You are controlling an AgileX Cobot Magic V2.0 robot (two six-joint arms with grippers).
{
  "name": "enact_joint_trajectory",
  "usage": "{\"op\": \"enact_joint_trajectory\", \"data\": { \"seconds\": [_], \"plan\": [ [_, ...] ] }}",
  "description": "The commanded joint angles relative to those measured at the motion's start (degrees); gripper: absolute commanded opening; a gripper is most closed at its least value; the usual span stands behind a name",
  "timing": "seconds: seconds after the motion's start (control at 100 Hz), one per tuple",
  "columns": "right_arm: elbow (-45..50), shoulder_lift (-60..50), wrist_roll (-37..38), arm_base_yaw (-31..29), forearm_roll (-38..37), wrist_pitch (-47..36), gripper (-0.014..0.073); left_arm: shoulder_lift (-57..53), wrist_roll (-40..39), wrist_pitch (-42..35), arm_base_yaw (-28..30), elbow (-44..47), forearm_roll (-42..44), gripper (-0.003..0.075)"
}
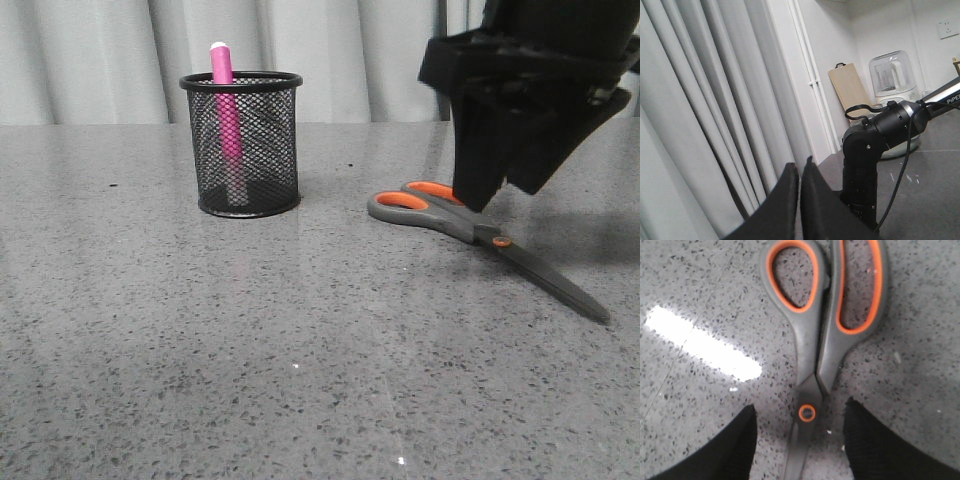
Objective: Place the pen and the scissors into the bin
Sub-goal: 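Lower the right gripper onto the scissors near the pivot and close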
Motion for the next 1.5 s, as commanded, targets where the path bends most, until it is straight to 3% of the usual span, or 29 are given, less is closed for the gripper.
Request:
{"op": "enact_joint_trajectory", "data": {
  "seconds": [0.0,0.42,1.02,1.14,1.38,1.49],
  "plan": [
    [-2.0,-0.9,1.4,0.0,-0.6,-3.4,0.0351,0.4,-0.9,-1.5,-0.6,-1.3,-3.4,-0.0019],
    [-4.4,3.6,3.8,0.0,-2.6,-5.1,0.0414,0.4,-0.9,-1.5,-2.2,-1.3,-3.4,-0.0019],
    [-6.7,11.4,6.7,0.0,-2.5,-0.6,0.0409,0.4,-0.9,-0.6,-2.4,-1.3,-3.4,-0.0019],
    [-6.7,12.3,6.7,0.0,-2.5,-0.8,0.0311,0.4,-0.9,-0.6,-2.4,-1.3,-3.4,-0.0019],
    [-6.7,12.4,6.7,0.0,-2.4,-2.3,-0.0066,0.4,-0.9,-0.6,-2.4,-1.3,-3.4,-0.0019],
    [-6.7,12.4,6.7,0.0,-2.4,-2.6,-0.0066,0.4,-0.9,-0.6,-2.4,-1.3,-3.4,-0.0019]
  ]
}}
